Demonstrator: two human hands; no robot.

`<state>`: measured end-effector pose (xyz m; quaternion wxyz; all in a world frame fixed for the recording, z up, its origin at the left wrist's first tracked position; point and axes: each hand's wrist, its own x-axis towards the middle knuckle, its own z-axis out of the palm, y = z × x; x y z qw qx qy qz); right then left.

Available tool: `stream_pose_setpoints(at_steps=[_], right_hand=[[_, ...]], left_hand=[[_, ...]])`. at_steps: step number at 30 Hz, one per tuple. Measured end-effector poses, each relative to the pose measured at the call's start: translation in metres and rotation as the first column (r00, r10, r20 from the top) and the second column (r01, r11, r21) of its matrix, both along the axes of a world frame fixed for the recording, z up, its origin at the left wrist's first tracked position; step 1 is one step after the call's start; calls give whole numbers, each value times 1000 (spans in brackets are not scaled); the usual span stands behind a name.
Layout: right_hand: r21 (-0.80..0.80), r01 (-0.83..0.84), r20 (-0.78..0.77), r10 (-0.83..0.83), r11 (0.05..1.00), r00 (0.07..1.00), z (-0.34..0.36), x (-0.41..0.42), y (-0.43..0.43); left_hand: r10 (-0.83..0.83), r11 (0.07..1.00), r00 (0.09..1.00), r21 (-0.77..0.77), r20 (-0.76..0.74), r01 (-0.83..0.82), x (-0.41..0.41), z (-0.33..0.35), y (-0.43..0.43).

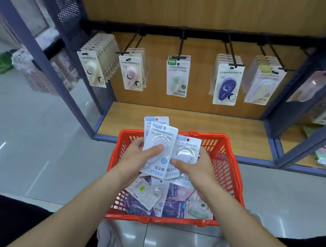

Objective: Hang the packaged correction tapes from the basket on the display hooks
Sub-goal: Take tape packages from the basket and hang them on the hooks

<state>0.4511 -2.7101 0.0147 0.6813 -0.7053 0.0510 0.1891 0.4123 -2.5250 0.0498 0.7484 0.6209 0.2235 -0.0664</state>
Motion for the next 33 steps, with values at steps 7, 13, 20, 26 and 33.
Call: stream_pose_setpoints(at_steps=[7, 13, 20, 26, 33], right_hand=[[52, 74, 75, -78, 996, 994, 28, 1, 9], [57, 67, 107, -73, 996, 992, 66, 24, 10], [-7, -23, 290, 24, 1000, 957, 159, 63, 10], [88, 54, 522, -93, 995, 848, 254, 87, 13], [118, 163, 673, -200, 979, 712, 328, 117, 18]], left_hand=[[-12, 999, 1000, -35, 26, 12, -5, 15, 6], [8, 997, 992, 70, 129, -17, 14, 55, 15], [-4, 984, 937, 166, 349, -58, 44, 146, 39], [10, 983, 825, 145, 565, -111, 63, 226, 44], [-20, 986, 729, 135, 685, -100, 85, 286, 41]])
